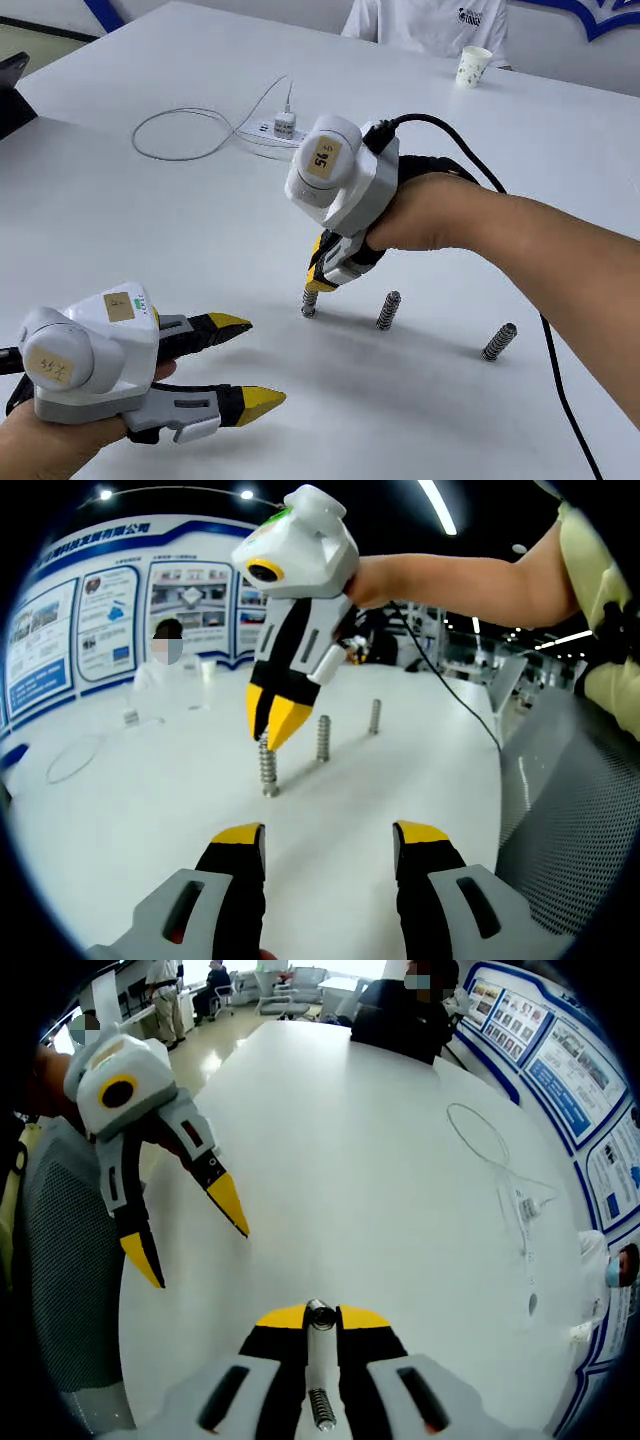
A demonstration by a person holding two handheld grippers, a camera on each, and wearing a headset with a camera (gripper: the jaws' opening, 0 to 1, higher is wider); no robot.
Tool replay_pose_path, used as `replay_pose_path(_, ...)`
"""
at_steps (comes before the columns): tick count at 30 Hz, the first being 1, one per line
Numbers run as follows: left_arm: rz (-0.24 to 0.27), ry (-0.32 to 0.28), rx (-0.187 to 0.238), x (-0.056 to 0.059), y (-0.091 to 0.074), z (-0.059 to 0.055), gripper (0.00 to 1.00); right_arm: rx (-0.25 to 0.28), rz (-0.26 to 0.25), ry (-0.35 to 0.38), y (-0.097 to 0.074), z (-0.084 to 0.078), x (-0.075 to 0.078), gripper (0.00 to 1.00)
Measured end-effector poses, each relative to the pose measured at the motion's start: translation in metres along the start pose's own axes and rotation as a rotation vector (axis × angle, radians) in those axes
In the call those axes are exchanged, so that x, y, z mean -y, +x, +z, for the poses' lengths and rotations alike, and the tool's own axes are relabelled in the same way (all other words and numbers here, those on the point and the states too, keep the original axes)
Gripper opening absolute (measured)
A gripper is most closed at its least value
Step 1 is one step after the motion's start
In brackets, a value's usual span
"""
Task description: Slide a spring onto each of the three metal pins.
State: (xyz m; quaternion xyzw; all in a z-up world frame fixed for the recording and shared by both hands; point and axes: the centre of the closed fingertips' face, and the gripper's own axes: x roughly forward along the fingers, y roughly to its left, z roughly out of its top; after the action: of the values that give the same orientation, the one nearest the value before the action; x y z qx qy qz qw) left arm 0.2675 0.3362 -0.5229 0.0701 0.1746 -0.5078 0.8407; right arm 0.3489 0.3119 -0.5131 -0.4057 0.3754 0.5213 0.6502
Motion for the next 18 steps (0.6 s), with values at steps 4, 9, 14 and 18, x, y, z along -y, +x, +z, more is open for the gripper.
replay_pose_path(4, -0.001, -0.001, 0.000, 0.000, 0.000, 0.000, 0.52, -0.002, 0.001, 0.006, 0.004, -0.002, 0.000, 0.12)
replay_pose_path(9, -0.004, 0.000, -0.003, 0.001, 0.001, -0.001, 0.52, -0.004, 0.001, 0.013, 0.008, -0.004, 0.001, 0.12)
replay_pose_path(14, -0.003, 0.001, -0.002, 0.001, 0.001, 0.000, 0.52, -0.005, 0.000, 0.013, 0.012, -0.004, -0.001, 0.12)
replay_pose_path(18, -0.003, 0.002, -0.004, 0.001, 0.000, 0.000, 0.52, -0.003, -0.004, 0.012, 0.013, -0.005, -0.001, 0.12)
